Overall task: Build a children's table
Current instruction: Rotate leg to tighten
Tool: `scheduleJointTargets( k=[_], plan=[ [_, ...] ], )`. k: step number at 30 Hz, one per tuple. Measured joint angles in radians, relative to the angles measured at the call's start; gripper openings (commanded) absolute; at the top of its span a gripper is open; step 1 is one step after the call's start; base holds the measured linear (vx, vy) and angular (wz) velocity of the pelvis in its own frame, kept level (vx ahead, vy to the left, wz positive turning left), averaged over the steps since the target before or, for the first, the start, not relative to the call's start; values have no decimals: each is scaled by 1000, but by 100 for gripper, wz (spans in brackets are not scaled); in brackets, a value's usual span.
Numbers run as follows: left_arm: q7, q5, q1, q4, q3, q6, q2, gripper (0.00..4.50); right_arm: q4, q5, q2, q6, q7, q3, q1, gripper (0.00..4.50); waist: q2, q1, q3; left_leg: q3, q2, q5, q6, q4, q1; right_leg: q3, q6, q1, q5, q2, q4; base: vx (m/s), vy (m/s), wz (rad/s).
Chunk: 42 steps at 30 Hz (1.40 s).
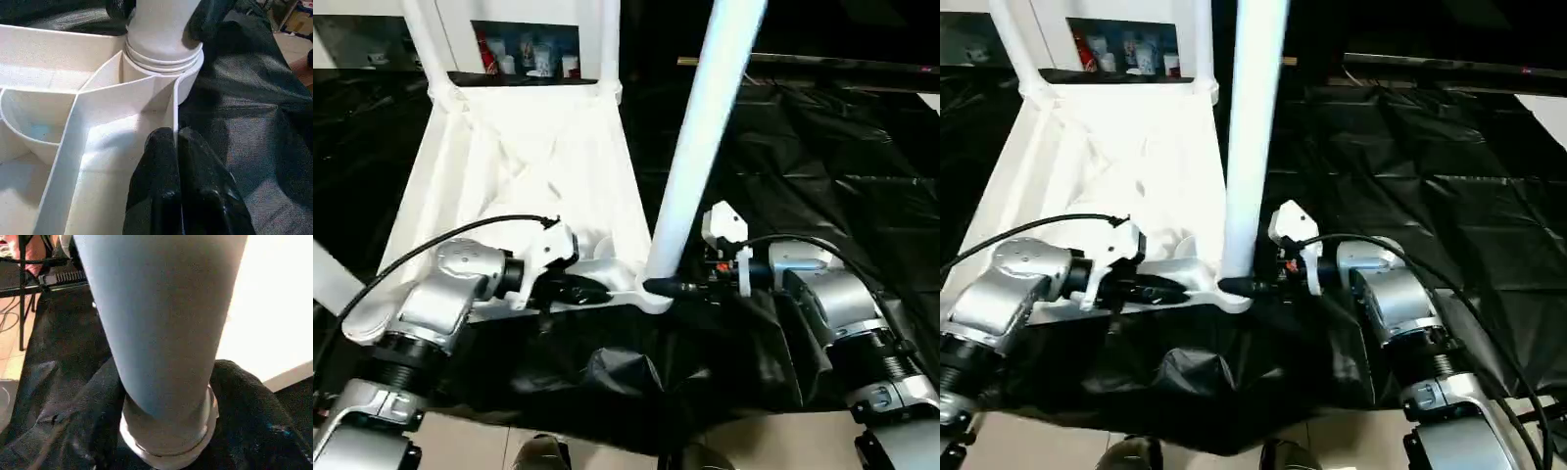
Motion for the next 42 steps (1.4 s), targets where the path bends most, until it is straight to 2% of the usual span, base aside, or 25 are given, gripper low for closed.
scheduleJointTargets(
  k=[3, 6, 8, 10, 12, 17, 19, 22, 23, 24, 26, 29, 30, 33, 36, 42],
  plan=[
    [2, 1, 1, 0, 0, -1, -2, 0, -17, 0, 1, 3, -5, 5, 10, 229, 0, 0, 0, 0, 0, 0, 0, 0, 0, 0, 0, 0, 0, 0, 0, 0, 0, 0],
    [25, 6, 1, 2, 0, -2, -17, 0, -31, -1, 6, 8, -36, 2, 23, 219, 0, 0, 0, 0, 0, 0, 0, 0, 0, 0, 0, 0, 0, 0, 0, 0, 0, 0],
    [70, 15, -8, 13, 1, 3, -38, 0, -35, -8, 32, 18, -96, -19, 34, 209, 0, -1, 0, 0, 0, 0, 0, 1, 1, 0, 0, 0, 0, 0, 1, 0, 0, 0],
    [153, 30, -35, 49, 12, 28, -78, 0, -26, -24, 90, 28, -230, -64, 48, 206, -1, -3, -1, 0, 0, 0, 0, 2, 2, 0, 1, 0, 0, 0, 1, 0, 0, 0],
    [199, 39, -49, 63, 13, 43, -100, 0, -21, -31, 117, 36, -311, -82, 50, 205, -2, -12, -1, -1, 0, 0, 0, 2, 2, 0, 1, 0, 0, 0, 1, 0, 0, 0],
    [391, 89, -97, 113, 34, 100, -198, 0, 40, -65, 286, 39, -662, -174, 36, 202, -5, -36, -3, -4, 0, 0, 0, 1, 3, 0, 1, 1, 0, 0, 1, 0, 0, 0],
    [455, 99, -112, 130, 38, 107, -227, 0, 68, -88, 339, 38, -779, -193, 9, 202, -5, -43, -3, -5, -1, 0, 0, 1, 3, -1, 1, 0, 0, 1, 0, 0, 0, 0],
    [494, 104, -114, 131, 43, 110, -244, 0, 92, -115, 364, 17, -843, -193, -7, 202, -4, -47, -4, -5, -1, 0, 0, 1, 3, 0, 1, 1, 0, 0, 0, 0, 0, 0],
    [495, 104, -114, 130, 43, 110, -245, 0, 94, -124, 367, 11, -845, -193, -8, 202, -4, -47, -4, -5, -1, 0, 0, 1, 3, 0, 2, 1, 0, 0, 0, 0, 0, 0],
    [495, 104, -114, 129, 43, 110, -245, 0, 95, -125, 367, 6, -845, -193, -8, 237, -4, -47, -4, -5, -1, 0, 0, 1, 3, 0, 2, 1, 0, 0, 0, 0, 0, 0],
    [485, 104, -113, 125, 43, 110, -242, 0, 96, -123, 364, 3, -836, -193, -9, 272, -4, -47, -4, -5, -1, 0, 0, 1, 2, 0, 2, 1, 0, 1, -1, 0, 0, 0],
    [459, 103, -105, 112, 43, 109, -230, 0, 93, -116, 340, 4, -761, -188, -10, 282, -4, -50, -4, -5, -1, 0, 0, 0, 2, 0, 2, 1, 0, 1, -2, 0, 0, 0],
    [449, 102, -100, 106, 42, 105, -223, 0, 91, -114, 323, 3, -731, -180, -10, 312, -4, -50, -4, -5, -1, 0, 0, 0, 2, 0, 1, 1, 0, 1, -2, 0, 0, 0],
    [410, 94, -85, 86, 36, 95, -200, 0, 89, -112, 266, -4, -633, -136, -10, 320, -4, -48, -4, -5, -1, 0, 0, -1, 2, -1, 0, 1, 1, 1, -2, 0, 0, 0],
    [332, 78, -70, 69, 23, 76, -164, 0, 77, -111, 170, -18, -469, -82, -9, 320, -4, -40, -4, -4, -1, 0, 0, -1, 2, -1, 0, 1, 1, 1, -2, 0, 0, 0],
    [161, 52, -33, 36, -7, 0, -83, 0, 10, -60, 54, -10, -184, -35, 11, 320, -4, -15, -4, -2, -1, 0, 0, -1, 1, -1, -1, 1, 1, 0, -2, 0, 0, 0]
  ],
)
